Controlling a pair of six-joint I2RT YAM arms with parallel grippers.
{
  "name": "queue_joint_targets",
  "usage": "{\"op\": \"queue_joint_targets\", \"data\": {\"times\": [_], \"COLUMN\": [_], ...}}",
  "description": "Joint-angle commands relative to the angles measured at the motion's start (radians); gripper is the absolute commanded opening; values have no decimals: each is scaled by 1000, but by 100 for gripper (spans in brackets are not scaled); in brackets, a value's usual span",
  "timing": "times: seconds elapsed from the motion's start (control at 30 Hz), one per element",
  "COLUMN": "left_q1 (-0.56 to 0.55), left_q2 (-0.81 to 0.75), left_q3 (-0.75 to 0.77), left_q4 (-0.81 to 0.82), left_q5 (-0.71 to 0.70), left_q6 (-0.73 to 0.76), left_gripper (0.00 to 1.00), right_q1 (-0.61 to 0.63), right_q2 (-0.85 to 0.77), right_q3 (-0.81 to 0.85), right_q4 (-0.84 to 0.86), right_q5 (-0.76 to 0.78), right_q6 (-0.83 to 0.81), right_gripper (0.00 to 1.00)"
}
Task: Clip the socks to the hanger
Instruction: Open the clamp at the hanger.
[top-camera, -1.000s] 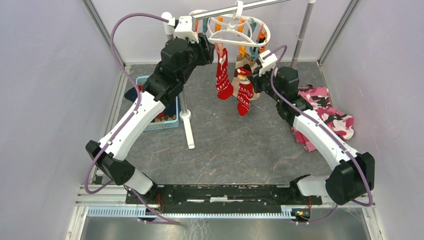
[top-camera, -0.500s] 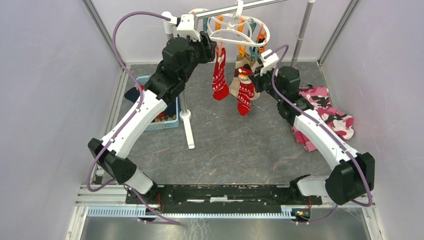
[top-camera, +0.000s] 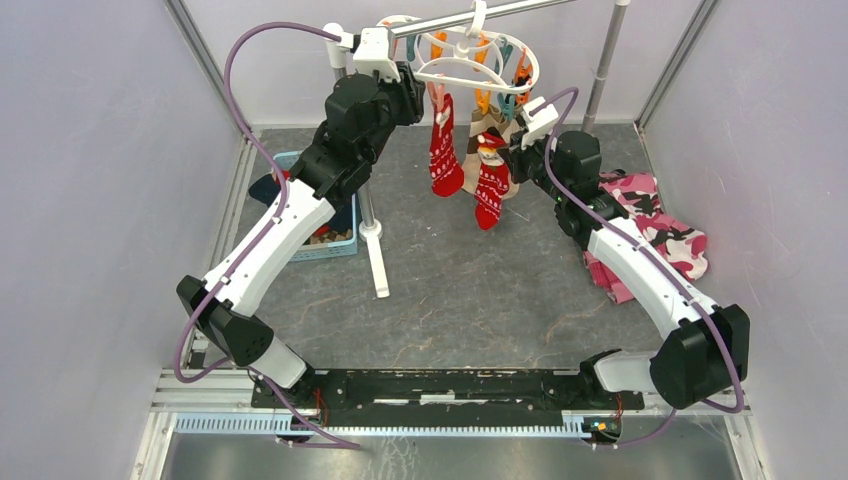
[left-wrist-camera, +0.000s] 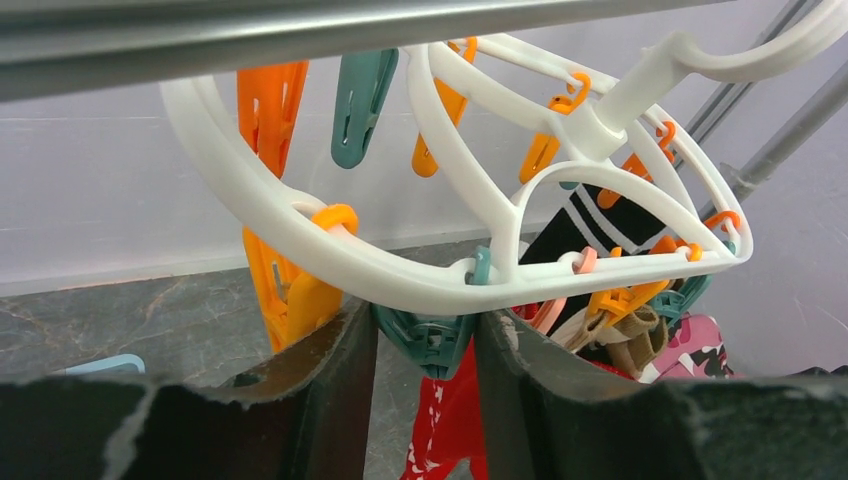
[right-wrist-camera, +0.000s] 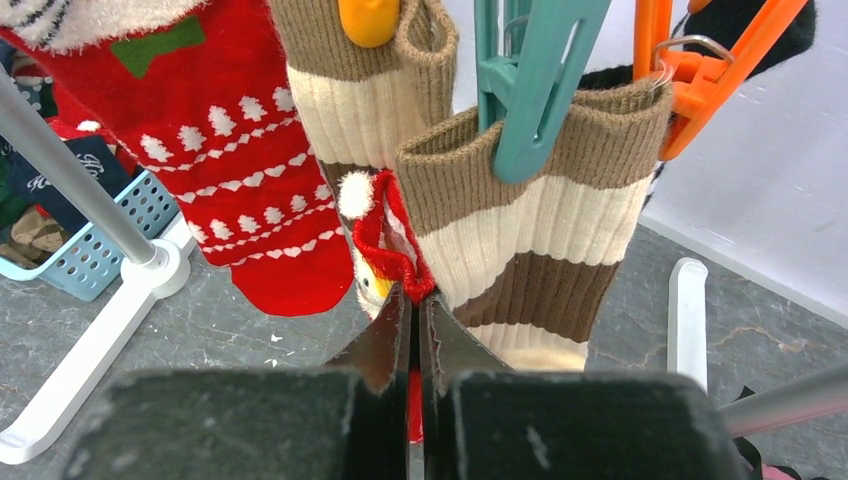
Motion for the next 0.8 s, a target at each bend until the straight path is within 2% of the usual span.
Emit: {"op": "queue_joint_targets", "data": {"times": [0.0, 0.27, 0.53, 0.77], "left_q1": [4, 4, 1, -19], "left_q2": [-6, -13, -25, -40], "left_q3": [41, 41, 45, 63], "left_q4": [59, 59, 40, 3], "left_q5": [-15, -7, 12, 14], "left_q6": [57, 52, 23, 11], "left_gripper": [43, 12, 5, 3], "right_q1": [-8, -12, -23, -24], "right_q2": [3, 3, -11, -86], "right_q3": [49, 49, 53, 51], "right_q4": [19, 16, 13, -8], "right_q5": [-7, -11, -65, -300], "right_q6": [15, 15, 5, -51], "right_gripper": [0, 0, 0, 0]}}
